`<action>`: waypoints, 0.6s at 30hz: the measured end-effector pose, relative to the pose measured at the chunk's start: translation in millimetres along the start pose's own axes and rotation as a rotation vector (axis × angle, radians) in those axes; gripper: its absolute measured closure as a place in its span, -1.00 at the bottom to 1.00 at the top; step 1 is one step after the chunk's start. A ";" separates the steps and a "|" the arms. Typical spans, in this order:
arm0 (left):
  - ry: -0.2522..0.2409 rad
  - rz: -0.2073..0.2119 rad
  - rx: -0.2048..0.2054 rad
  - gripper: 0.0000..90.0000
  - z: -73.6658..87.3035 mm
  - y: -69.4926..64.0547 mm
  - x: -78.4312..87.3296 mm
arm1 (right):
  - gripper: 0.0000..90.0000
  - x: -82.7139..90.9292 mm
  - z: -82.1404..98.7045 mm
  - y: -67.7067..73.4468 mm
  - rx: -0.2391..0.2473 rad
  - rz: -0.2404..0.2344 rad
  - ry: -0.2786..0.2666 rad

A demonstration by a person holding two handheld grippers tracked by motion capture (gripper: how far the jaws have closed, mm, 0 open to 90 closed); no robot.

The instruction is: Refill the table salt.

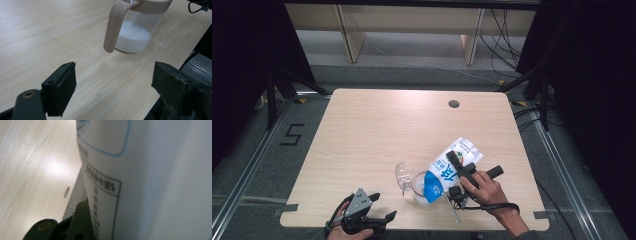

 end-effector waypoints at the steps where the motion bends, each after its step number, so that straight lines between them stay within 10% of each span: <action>1: -0.004 0.007 0.001 -0.58 -0.2 0.0 -0.7 | 0.54 0.0 0.0 0.1 0.000 -0.001 0.000; 18: 0.002 -0.001 -0.011 -0.58 -0.2 0.4 0.2 | 0.56 0.3 0.8 -2.9 0.005 0.008 0.000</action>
Point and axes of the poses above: each handheld gripper's, and its own axes: x roughly backward along the jaws, z roughly out of its underside, y roughly to its left, the point moved 6 cm from there along -x, roughly forward along the jaws, and after that the axes turned 7 degrees about y, right-handed, at the moved point
